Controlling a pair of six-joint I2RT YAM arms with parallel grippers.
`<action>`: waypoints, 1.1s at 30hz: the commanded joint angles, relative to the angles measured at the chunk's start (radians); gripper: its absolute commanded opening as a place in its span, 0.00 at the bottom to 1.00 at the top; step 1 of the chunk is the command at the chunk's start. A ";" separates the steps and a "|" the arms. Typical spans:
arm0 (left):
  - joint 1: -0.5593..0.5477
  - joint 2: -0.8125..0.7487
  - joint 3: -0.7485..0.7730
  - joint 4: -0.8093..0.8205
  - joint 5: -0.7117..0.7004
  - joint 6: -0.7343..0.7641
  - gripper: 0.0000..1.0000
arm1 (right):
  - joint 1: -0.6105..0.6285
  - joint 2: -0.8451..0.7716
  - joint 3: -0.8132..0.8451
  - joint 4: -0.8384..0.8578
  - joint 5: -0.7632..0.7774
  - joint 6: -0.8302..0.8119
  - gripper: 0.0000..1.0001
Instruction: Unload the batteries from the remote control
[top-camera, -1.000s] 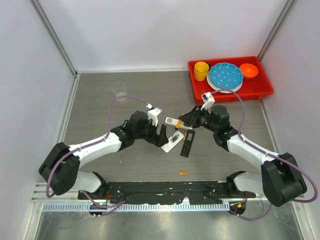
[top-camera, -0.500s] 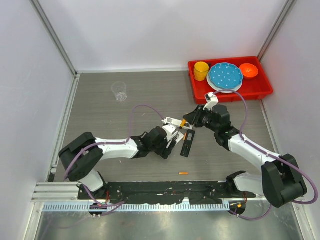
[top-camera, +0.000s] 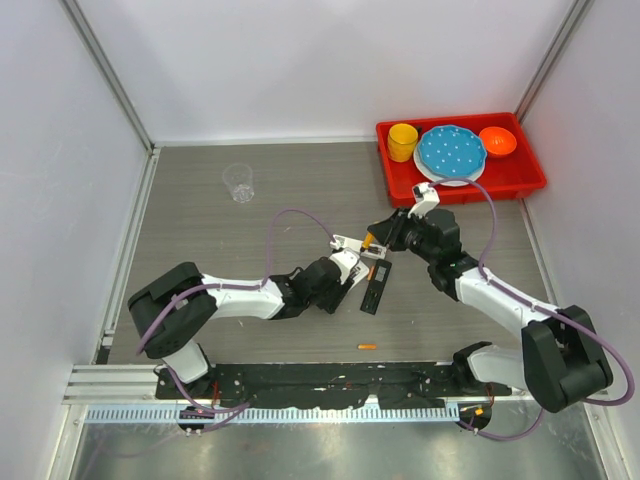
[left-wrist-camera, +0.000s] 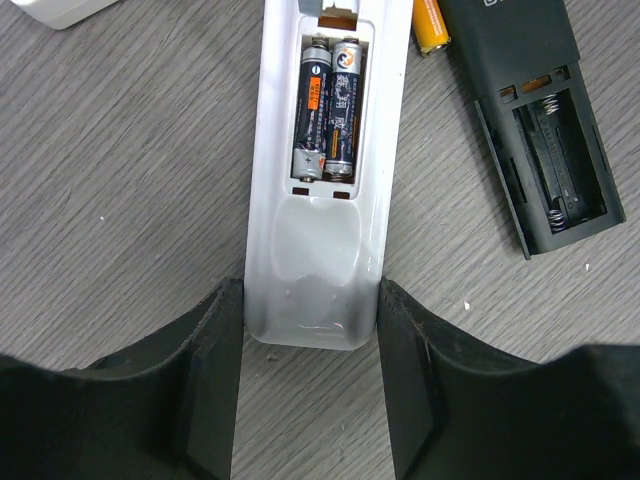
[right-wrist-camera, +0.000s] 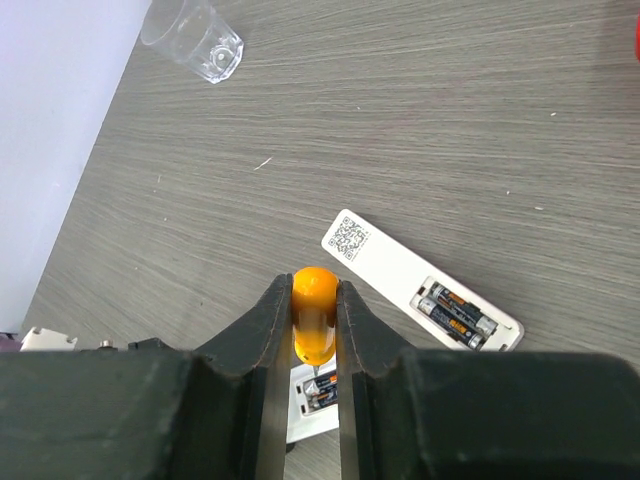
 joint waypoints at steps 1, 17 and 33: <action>-0.008 0.032 -0.020 -0.016 0.001 -0.001 0.41 | -0.003 0.019 0.000 0.102 0.043 -0.041 0.01; -0.010 0.023 -0.035 -0.006 0.019 -0.010 0.38 | -0.003 0.088 -0.037 0.145 0.049 -0.064 0.01; -0.010 0.023 -0.035 -0.005 0.021 -0.013 0.37 | 0.063 0.028 -0.023 0.026 0.130 -0.129 0.01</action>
